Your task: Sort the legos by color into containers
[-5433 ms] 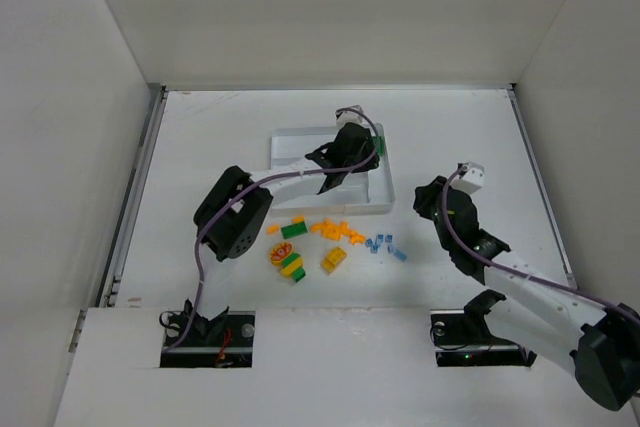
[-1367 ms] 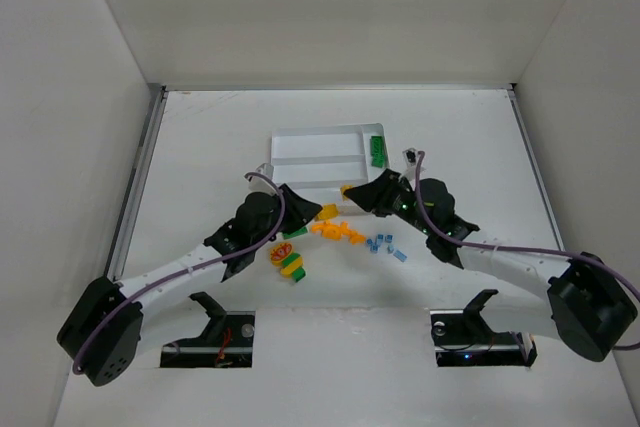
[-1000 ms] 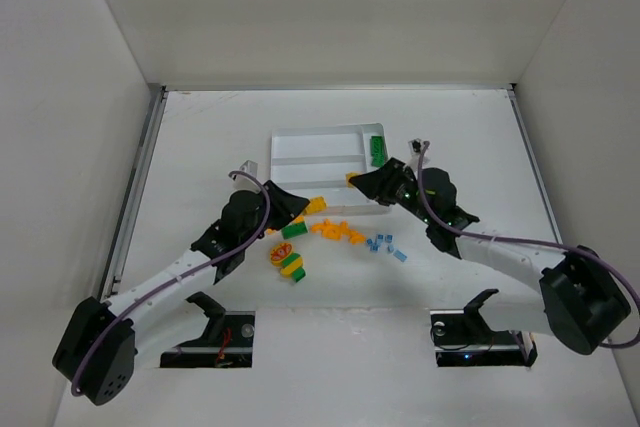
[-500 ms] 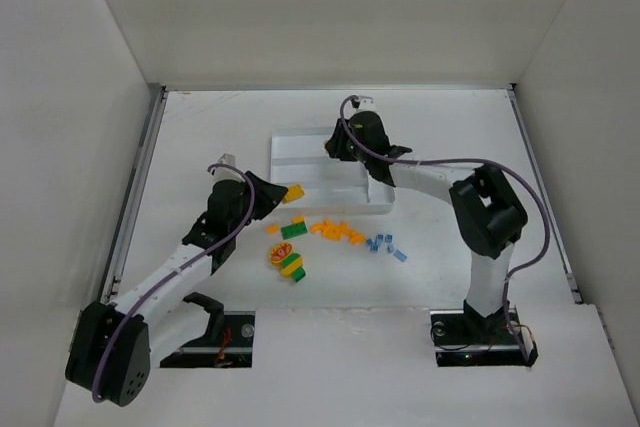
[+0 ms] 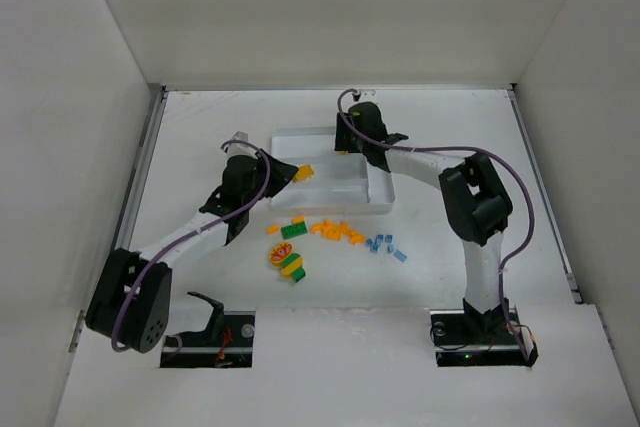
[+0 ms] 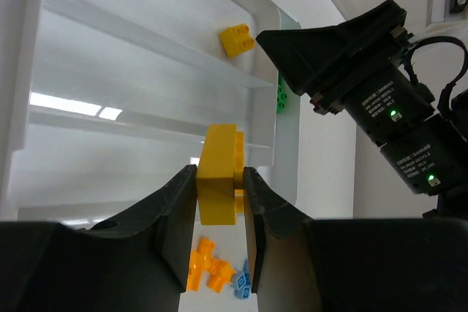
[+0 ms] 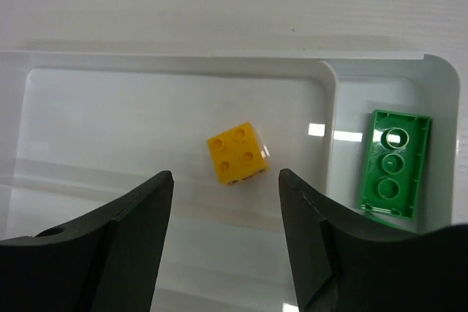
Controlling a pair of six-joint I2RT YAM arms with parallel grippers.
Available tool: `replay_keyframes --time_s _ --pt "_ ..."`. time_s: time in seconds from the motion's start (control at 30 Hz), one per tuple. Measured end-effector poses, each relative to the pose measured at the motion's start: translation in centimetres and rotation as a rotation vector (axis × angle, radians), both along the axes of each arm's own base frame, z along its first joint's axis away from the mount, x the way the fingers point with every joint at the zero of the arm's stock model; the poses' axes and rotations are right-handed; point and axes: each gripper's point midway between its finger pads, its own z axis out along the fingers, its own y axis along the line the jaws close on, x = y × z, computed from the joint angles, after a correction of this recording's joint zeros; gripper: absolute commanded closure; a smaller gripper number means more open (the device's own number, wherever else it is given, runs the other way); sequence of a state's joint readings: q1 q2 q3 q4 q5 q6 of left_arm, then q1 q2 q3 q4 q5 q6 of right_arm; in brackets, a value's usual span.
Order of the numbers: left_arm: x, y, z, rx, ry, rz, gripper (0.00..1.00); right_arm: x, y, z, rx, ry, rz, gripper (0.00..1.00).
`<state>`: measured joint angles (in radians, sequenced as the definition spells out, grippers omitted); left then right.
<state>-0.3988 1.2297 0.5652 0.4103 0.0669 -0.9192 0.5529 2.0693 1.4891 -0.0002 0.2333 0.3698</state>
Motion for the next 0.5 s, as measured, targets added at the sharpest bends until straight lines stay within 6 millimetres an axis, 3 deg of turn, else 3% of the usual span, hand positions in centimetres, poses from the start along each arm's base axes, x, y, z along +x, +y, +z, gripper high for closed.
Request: replay_keyframes --time_s 0.1,0.27,0.37,0.5 --pt "1.4 -0.8 0.4 -0.004 -0.013 -0.004 0.89 -0.3 -0.6 -0.2 -0.007 0.001 -0.009 0.34" --pt "4.6 -2.2 1.1 -0.01 -0.032 0.001 0.89 -4.2 -3.1 0.9 0.006 0.005 -0.024 0.66" --pt "7.0 -3.3 1.2 -0.013 -0.042 -0.001 0.89 -7.1 -4.8 3.1 0.069 -0.035 -0.052 0.67" --pt "10.7 -4.7 0.1 -0.013 -0.036 -0.002 0.89 -10.6 -6.8 5.0 0.156 -0.095 -0.078 0.62"
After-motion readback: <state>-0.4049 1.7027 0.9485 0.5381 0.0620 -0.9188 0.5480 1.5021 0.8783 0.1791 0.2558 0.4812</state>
